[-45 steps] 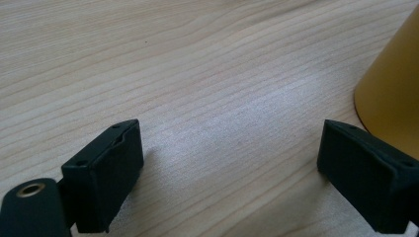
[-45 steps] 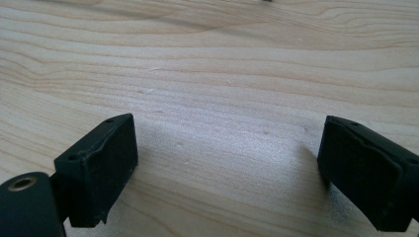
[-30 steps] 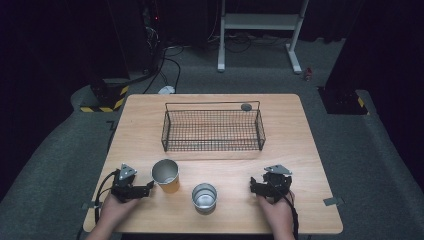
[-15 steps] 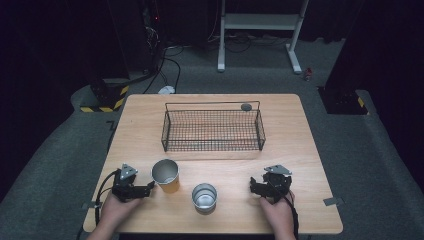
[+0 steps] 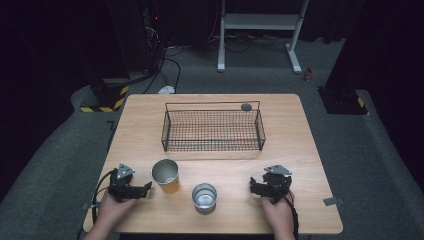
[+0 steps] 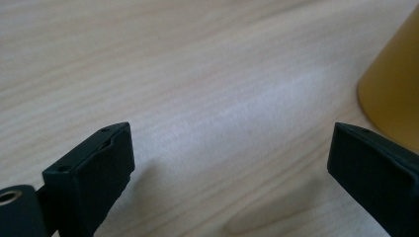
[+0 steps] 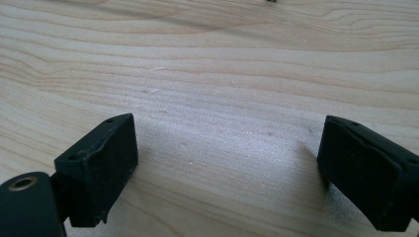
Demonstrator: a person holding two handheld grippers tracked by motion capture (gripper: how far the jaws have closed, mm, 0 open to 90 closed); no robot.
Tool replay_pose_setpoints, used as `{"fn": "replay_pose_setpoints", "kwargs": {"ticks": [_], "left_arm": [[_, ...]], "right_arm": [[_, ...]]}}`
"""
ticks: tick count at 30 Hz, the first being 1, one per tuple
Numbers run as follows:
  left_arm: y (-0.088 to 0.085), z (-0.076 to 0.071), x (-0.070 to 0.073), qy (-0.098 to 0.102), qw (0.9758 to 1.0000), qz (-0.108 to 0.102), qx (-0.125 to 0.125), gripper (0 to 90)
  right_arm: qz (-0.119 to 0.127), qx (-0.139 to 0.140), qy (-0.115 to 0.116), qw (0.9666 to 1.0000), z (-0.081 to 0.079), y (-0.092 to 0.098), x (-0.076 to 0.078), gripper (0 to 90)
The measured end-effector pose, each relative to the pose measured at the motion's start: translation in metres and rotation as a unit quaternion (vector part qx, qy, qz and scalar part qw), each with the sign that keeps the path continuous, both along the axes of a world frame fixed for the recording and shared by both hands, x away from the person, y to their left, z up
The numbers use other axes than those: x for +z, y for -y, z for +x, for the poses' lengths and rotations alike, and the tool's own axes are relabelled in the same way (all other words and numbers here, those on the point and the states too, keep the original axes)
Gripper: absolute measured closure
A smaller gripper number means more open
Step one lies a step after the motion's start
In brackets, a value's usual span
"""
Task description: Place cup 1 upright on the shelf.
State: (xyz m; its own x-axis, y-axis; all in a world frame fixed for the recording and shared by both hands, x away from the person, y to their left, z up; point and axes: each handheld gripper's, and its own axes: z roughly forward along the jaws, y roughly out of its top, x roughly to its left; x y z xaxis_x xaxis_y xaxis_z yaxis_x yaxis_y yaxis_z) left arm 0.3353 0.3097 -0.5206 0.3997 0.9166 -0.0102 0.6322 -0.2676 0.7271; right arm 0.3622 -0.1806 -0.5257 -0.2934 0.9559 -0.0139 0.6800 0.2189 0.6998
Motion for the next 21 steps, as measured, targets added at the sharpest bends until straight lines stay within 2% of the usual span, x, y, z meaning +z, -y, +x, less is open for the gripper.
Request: {"fn": "replay_pose_setpoints", "kwargs": {"ticks": [1, 4, 7, 11, 14, 15, 16, 21], "left_arm": [[0.0, 0.0, 0.001, 0.003, 1.0, -0.006, 0.0, 4.5], [0.002, -0.002, 0.001, 0.007, 0.9999, 0.004, -0.011, 3.8], [-0.001, -0.005, 0.004, 0.011, 0.9998, -0.002, -0.015, 2.8], [-0.008, -0.01, 0.015, 0.036, 0.9989, -0.028, -0.01, 2.4], [-0.01, -0.009, 0.021, 0.05, 0.9979, -0.04, -0.008, 2.1], [-0.011, -0.009, 0.022, 0.052, 0.9979, -0.038, -0.01, 2.2], [-0.011, -0.009, 0.022, 0.052, 0.9975, -0.046, -0.007, 2.2], [-0.011, -0.01, 0.021, 0.049, 0.9978, -0.04, -0.019, 2.1]], "right_arm": [[-0.001, 0.002, 0.001, 1.0, -0.001, 0.0, 0.0, 8.6], [0.0, 0.001, 0.0, 1.0, -0.001, 0.0, 0.0, 8.6], [0.0, 0.005, 0.0, 1.0, 0.0, 0.001, 0.0, 8.4], [0.0, 0.005, 0.0, 1.0, 0.0, 0.001, 0.0, 8.4], [0.0, 0.005, 0.0, 1.0, 0.0, 0.001, 0.0, 8.5], [0.0, 0.005, 0.0, 1.0, 0.0, 0.001, 0.0, 8.4], [0.0, 0.005, 0.0, 1.0, 0.0, 0.001, 0.0, 8.5], [0.0, 0.006, 0.0, 1.0, 0.0, 0.0, 0.0, 8.4]]}}
